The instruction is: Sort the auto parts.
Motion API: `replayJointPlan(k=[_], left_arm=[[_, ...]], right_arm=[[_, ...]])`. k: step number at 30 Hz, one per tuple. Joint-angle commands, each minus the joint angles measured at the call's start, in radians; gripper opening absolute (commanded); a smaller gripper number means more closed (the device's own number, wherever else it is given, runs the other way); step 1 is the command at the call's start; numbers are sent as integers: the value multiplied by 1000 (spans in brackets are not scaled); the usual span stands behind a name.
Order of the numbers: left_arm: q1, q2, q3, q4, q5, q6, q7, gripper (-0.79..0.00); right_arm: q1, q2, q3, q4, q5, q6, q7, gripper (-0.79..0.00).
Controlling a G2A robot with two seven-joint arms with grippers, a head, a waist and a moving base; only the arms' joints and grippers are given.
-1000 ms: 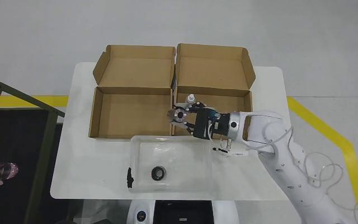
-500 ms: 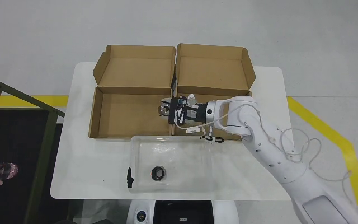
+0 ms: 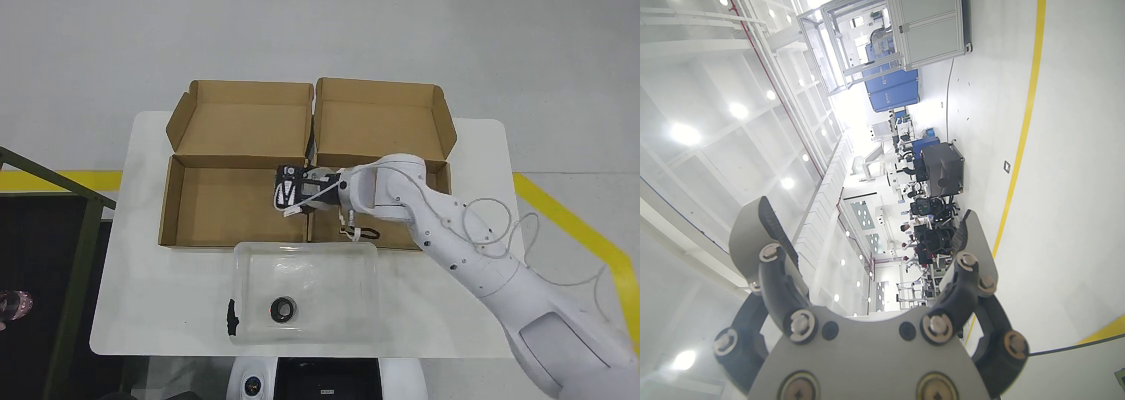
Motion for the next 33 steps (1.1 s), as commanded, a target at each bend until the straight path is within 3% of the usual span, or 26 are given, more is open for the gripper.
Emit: replayJointPlan(k=[1, 21, 33], left_arm=[[0, 0, 0, 0, 0, 0, 0, 0], [0, 0, 0, 0, 0, 0, 0, 0], [0, 0, 0, 0, 0, 0, 0, 0]], right_arm=[[17, -12, -18, 27, 3, 2, 6, -785], [150, -148, -161, 299, -19, 28, 49, -776], [179, -210, -202, 412, -56, 30, 49, -631]])
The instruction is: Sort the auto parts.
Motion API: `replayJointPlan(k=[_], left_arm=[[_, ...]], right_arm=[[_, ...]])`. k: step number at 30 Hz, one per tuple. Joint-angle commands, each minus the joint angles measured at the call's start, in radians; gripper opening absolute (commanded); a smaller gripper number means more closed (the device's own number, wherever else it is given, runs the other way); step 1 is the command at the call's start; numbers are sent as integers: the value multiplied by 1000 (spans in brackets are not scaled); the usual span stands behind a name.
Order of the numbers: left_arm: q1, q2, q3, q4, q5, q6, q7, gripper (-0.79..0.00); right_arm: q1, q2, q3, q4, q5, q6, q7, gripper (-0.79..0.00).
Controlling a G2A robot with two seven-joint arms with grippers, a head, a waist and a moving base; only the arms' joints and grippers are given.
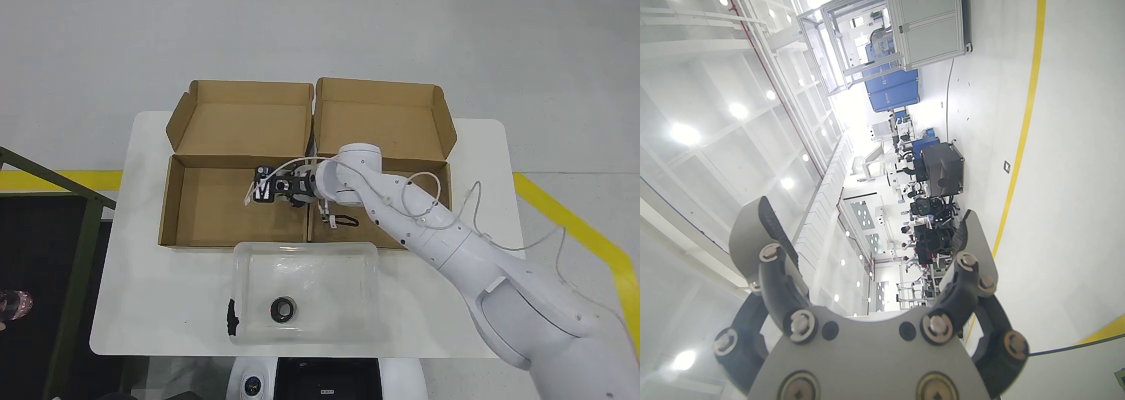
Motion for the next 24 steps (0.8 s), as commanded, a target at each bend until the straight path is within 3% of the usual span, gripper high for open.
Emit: replayJointPlan(k=[1, 7, 17, 24], left_arm=[[0, 0, 0, 0, 0, 0, 0, 0], [0, 0, 0, 0, 0, 0, 0, 0], [0, 0, 0, 0, 0, 0, 0, 0], [0, 0, 0, 0, 0, 0, 0, 0]], right_arm=[[3, -8, -4, 14, -5, -1, -2, -622], [13, -33, -12, 57, -24, 1, -2, -600], [21, -60, -8, 100, -53, -3, -17, -437], [20, -65, 16, 77, -68, -4, -49, -413]])
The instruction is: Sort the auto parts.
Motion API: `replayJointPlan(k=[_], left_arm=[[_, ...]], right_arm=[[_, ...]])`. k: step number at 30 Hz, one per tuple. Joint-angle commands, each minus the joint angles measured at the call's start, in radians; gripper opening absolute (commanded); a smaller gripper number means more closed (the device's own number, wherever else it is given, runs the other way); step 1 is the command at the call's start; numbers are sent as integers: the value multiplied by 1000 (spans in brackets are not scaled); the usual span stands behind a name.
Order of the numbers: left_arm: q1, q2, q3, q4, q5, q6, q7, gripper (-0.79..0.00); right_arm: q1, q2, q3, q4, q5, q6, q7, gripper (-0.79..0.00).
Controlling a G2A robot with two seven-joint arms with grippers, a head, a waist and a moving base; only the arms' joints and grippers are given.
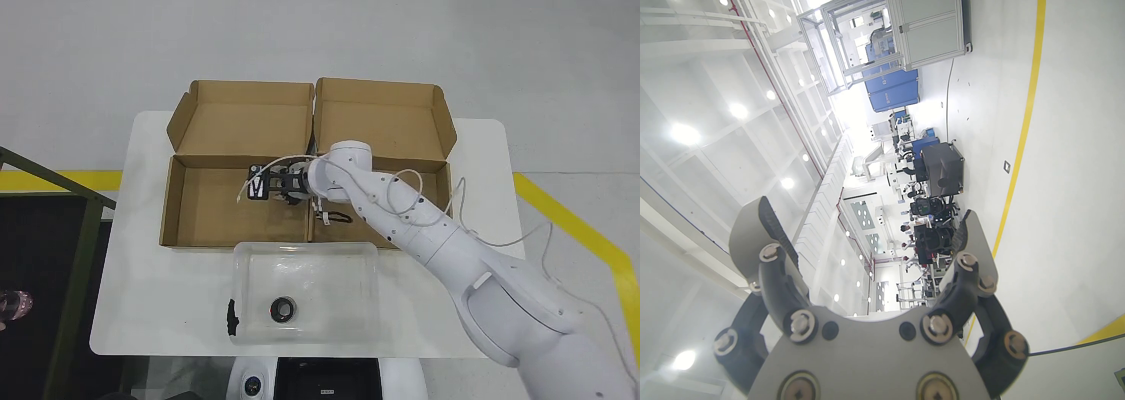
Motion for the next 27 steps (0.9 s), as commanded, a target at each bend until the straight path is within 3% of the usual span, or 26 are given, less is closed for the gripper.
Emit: replayJointPlan(k=[1, 13, 27], left_arm=[[0, 0, 0, 0, 0, 0, 0, 0], [0, 0, 0, 0, 0, 0, 0, 0], [0, 0, 0, 0, 0, 0, 0, 0]], right_arm=[[-3, 3, 11, -20, -2, 0, -6, -409], [-110, 64, 143, -261, 32, -47, 21, -357], [-400, 171, 341, -658, 65, -136, 96, -336]])
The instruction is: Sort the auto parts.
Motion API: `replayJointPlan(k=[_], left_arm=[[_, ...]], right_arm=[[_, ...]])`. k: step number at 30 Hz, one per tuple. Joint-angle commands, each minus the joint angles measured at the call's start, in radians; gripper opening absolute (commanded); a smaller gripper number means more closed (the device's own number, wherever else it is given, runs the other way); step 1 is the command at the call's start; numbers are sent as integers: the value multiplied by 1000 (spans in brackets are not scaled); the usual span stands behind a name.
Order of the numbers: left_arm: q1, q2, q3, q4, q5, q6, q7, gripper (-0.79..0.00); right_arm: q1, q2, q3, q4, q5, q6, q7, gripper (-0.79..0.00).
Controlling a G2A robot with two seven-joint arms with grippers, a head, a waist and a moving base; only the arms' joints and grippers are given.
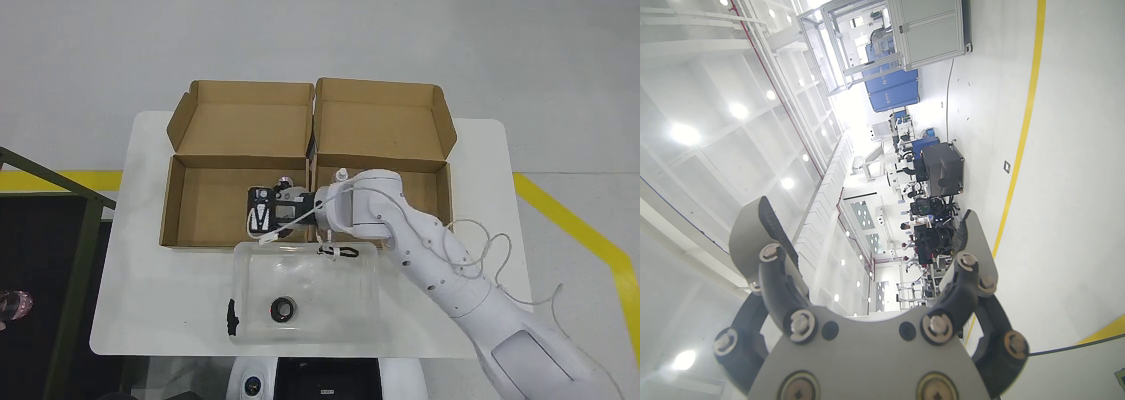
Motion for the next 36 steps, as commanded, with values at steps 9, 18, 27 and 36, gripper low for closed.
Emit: replayJointPlan(k=[9, 18, 27, 36], left_arm=[[0, 0, 0, 0, 0, 0, 0, 0], [0, 0, 0, 0, 0, 0, 0, 0], [0, 0, 0, 0, 0, 0, 0, 0], [0, 0, 0, 0, 0, 0, 0, 0]], right_arm=[[-149, 49, 89, -191, 4, -71, 50, -289], [-249, 79, 126, -271, 39, -128, 49, -249], [-339, 108, 150, -327, 4, -168, 64, -252], [-394, 127, 132, -347, -63, -189, 52, -262]])
